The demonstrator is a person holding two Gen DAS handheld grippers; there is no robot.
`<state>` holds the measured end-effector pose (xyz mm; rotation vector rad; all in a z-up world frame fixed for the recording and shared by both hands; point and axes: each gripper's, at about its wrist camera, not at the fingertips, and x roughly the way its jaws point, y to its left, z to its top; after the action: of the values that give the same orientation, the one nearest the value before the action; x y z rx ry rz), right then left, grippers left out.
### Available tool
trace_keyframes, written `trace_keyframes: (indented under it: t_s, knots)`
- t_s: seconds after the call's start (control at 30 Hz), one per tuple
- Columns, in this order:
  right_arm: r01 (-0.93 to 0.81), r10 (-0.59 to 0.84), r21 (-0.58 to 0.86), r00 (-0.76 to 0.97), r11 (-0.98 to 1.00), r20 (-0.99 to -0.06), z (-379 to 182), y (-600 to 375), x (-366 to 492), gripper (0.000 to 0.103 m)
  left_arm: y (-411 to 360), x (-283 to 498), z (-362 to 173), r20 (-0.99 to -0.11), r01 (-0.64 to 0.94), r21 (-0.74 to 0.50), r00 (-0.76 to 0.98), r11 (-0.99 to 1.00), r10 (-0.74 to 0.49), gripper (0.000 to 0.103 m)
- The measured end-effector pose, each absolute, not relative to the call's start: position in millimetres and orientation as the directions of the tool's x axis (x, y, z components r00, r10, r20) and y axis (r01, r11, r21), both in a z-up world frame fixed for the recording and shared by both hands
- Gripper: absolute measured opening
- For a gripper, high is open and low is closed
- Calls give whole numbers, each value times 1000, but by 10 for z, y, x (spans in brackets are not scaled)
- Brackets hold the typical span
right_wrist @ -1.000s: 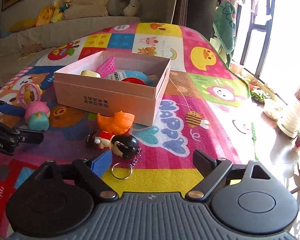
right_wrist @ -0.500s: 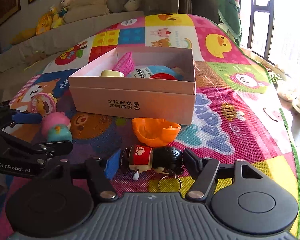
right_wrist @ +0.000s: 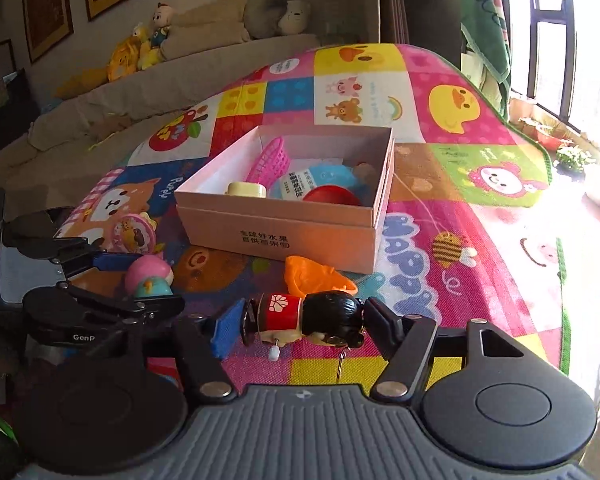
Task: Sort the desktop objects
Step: 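Carry the doll toward the box with the right tool while the left tool grasps the pink-green toy, then drop the doll into the box with the right tool while the left tool drops the pink-green toy in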
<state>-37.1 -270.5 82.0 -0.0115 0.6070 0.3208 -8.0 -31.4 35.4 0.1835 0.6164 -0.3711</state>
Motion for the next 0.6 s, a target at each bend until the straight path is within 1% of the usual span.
trace_keyframes:
  t_s: [0.1, 0.17, 0.2, 0.27, 0.33, 0.4, 0.43, 0.47, 0.53, 0.6]
  knots:
    - [-297, 290, 56, 844, 953, -452, 1275, -2793, -400, 66, -339, -61, 733, -484, 391, 96, 822, 915, -301, 76]
    - [-295, 297, 65, 875, 953, -382, 1561, -2860, -382, 66, -389, 17, 886, -427, 375, 139, 858, 916, -286, 76]
    - [-294, 301, 76, 885, 953, -356, 1654, -2886, -363, 66, -428, 90, 933, -409, 364, 160, 870, 918, -274, 76]
    - [-286, 301, 93, 902, 954, -311, 1801, -2926, -312, 66, -491, 232, 961, -401, 360, 176, 876, 916, -267, 76]
    - [-282, 299, 101, 907, 954, -295, 1847, -2935, -254, 66, -587, 422, 968, -384, 352, 189, 886, 917, -261, 76]
    - [-285, 307, 114, 904, 952, -299, 1844, -2927, -166, 66, -676, 592, 944, -347, 355, 199, 897, 913, -273, 80]
    - [-287, 312, 125, 898, 950, -310, 1827, -2918, -114, 66, -712, 680, 912, -352, 362, 210, 895, 908, -275, 89]
    - [-285, 315, 140, 891, 948, -326, 1798, -2909, -49, 66, -737, 753, 868, -368, 368, 214, 888, 905, -275, 93]
    - [-269, 308, 155, 885, 951, -349, 1735, -2901, 41, 66, -709, 789, 775, -405, 377, 188, 871, 907, -278, 93]
    - [-253, 295, 159, 885, 954, -360, 1678, -2928, 82, 66, -631, 688, 690, -431, 405, 145, 847, 903, -311, 95]
